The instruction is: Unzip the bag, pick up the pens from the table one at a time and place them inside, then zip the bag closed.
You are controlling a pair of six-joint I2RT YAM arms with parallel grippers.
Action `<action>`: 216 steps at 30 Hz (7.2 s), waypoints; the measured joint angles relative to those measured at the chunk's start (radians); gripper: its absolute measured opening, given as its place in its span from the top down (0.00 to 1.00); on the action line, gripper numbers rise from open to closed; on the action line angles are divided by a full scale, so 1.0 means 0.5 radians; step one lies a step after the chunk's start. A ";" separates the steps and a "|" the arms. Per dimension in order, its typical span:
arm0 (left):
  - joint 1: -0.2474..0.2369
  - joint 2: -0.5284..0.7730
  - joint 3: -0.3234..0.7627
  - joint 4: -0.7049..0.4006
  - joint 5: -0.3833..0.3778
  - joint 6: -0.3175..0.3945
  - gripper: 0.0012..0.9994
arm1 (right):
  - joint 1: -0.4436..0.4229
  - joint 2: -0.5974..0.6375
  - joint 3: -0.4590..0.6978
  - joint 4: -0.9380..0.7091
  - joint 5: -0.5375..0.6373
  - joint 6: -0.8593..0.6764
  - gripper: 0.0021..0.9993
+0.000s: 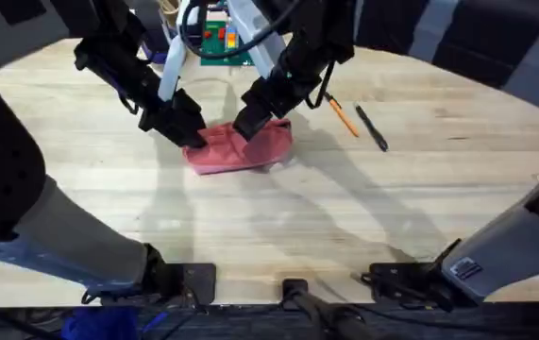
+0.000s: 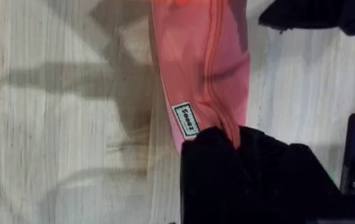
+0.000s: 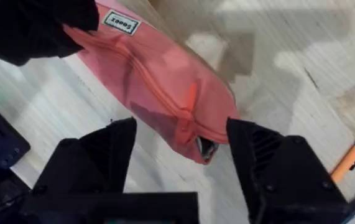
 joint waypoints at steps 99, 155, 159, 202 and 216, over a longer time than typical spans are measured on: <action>0.021 0.216 -0.003 0.007 0.562 0.873 0.96 | 0.175 -0.013 0.003 0.367 0.072 0.049 0.97; -0.017 0.242 -0.004 0.011 0.845 0.990 0.01 | -0.062 -0.620 -0.005 0.242 0.209 0.111 0.00; -0.007 0.242 0.001 -0.053 0.846 0.990 0.01 | -0.060 -0.620 -0.005 0.168 0.214 0.014 0.00; 0.697 0.210 0.347 -0.708 0.868 0.850 0.00 | 0.014 -0.055 0.015 -0.031 0.238 -0.773 0.97; 0.697 0.210 0.347 -0.705 0.868 0.850 0.00 | 0.020 0.210 0.015 0.070 0.144 -0.944 0.97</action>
